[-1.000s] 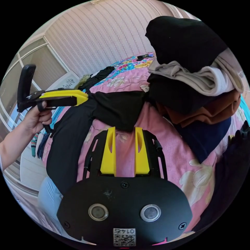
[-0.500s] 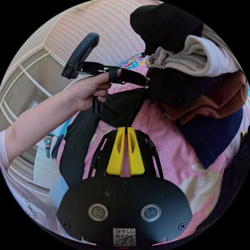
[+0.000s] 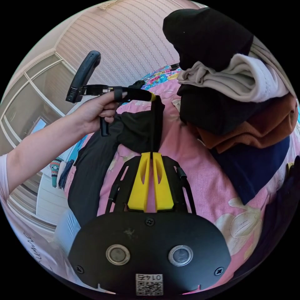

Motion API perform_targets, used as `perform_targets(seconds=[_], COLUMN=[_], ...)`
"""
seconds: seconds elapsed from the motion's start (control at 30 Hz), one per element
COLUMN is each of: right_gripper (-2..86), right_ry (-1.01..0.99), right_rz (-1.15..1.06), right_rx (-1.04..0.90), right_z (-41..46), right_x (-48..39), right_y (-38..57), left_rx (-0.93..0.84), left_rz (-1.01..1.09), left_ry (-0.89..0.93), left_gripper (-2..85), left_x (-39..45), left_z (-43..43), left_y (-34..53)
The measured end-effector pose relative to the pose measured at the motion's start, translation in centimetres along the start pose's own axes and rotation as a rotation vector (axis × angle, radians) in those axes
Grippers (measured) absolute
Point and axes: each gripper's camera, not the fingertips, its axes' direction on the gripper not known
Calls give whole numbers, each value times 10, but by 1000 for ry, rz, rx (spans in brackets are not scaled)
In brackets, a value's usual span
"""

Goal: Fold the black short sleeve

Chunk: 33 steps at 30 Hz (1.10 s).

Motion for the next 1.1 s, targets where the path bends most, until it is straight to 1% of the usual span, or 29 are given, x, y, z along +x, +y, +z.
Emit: perform_targets(seconds=[0.13, 0.2, 0.3, 0.43, 0.57, 0.63, 0.77, 0.9, 0.97, 1.03, 1.1], right_gripper=[5, 5, 5, 5, 7, 8, 14, 36, 51, 55, 57], right_ry=[-29, -65, -170, -231, -265, -269, -202, -189, -189, -167, -93], right_rz=[-104, -160, -211, -291, -370, -389, -449, -458, -467, -482, -486], right_rx=[88, 113, 77, 56, -38, -90, -249, -381, -401, -393, -342], right_z=[-7, -6, 7, 28, 66, 84, 133, 161, 163, 160, 153], right_x=[-19, -39, -74, -128, -184, -202, -232, -239, -238, -236, -226], right_y=[-6, -15, -29, -40, -44, -42, -35, -31, -34, -41, -57], left_rx=[55, 79, 129, 168, 179, 169, 95, 51, 27, 15, -41], left_rz=[5, -29, -103, -202, -346, -405, -531, -584, -582, -554, -499], left_ry=[-21, -20, -35, -54, -18, -12, 24, 60, 70, 37, -27], left_gripper=[-10, -10, -10, -10, -10, -10, -9, -6, 1, 13, 25], left_x=[-30, -57, -93, -139, -190, -209, -245, -263, -270, -279, -296], left_z=[-40, -64, -94, -123, -138, -135, -106, -86, -85, -91, -102], left_y=[30, 53, 86, 130, 196, 224, 279, 316, 326, 332, 332])
